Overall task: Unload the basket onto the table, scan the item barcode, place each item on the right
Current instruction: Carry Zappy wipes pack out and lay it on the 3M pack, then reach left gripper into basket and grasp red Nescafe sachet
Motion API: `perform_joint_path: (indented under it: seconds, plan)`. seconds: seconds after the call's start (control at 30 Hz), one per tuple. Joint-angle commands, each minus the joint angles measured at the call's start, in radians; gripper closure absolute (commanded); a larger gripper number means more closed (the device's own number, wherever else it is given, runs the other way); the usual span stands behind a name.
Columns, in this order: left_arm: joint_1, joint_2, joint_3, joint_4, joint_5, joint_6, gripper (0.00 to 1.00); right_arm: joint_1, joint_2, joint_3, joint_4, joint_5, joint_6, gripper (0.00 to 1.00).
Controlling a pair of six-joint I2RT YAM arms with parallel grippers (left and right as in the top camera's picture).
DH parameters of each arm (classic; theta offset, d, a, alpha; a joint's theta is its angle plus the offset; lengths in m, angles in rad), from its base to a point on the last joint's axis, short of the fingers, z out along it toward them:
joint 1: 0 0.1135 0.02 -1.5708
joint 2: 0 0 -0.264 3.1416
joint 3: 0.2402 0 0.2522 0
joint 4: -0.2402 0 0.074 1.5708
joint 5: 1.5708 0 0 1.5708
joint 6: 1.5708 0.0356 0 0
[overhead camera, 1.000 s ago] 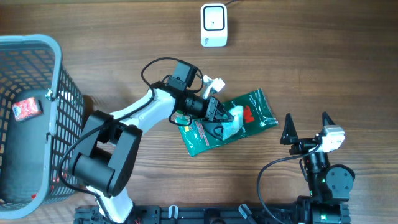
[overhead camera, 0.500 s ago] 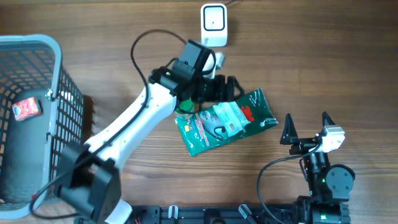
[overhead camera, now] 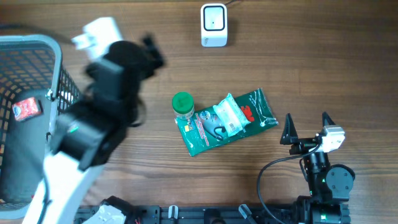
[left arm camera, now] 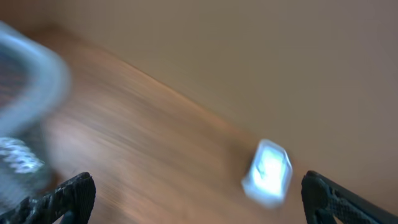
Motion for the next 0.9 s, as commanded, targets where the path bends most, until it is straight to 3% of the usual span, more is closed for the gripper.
perform_joint_path:
  seconds: [0.0, 0.07, 0.17, 0.3, 0.47, 0.53, 0.67, 0.87]
  plan:
    - [0.238, -0.084, 0.016, -0.053, -0.164, -0.255, 0.00, 0.002, -0.005, -0.001, 0.002, 0.010, -0.006, 0.01]
    - [0.428, -0.111, 0.016, -0.108, -0.123, -0.390, 0.00, 0.002, -0.005, -0.001, 0.003, 0.010, -0.006, 0.00]
    - [0.635, -0.106, 0.016, -0.172, -0.002, -0.427, 0.00, 0.002, -0.005, -0.001, 0.002, 0.010, -0.005, 0.00]
    - [0.983, 0.004, 0.016, -0.373, 0.249, -0.575, 0.00, 0.002, -0.005, -0.001, 0.003, 0.010, -0.006, 0.00]
    - [1.217, 0.163, 0.015, -0.504, 0.513, -0.703, 0.00, 0.002, -0.005, -0.001, 0.002, 0.010, -0.006, 0.00]
    - [1.273, 0.224, 0.013, -0.552, 0.578, -0.770, 0.00, 0.002, -0.005, -0.001, 0.003, 0.010, -0.006, 0.00]
    - [1.299, 0.291, -0.039, -0.596, 0.595, -0.774, 0.00, 0.002, -0.005, -0.001, 0.003, 0.010, -0.006, 0.00]
    - [1.299, 0.294, -0.251, -0.476, 0.446, -0.764, 0.00, 0.002, -0.005, -0.001, 0.002, 0.010, -0.005, 0.00]
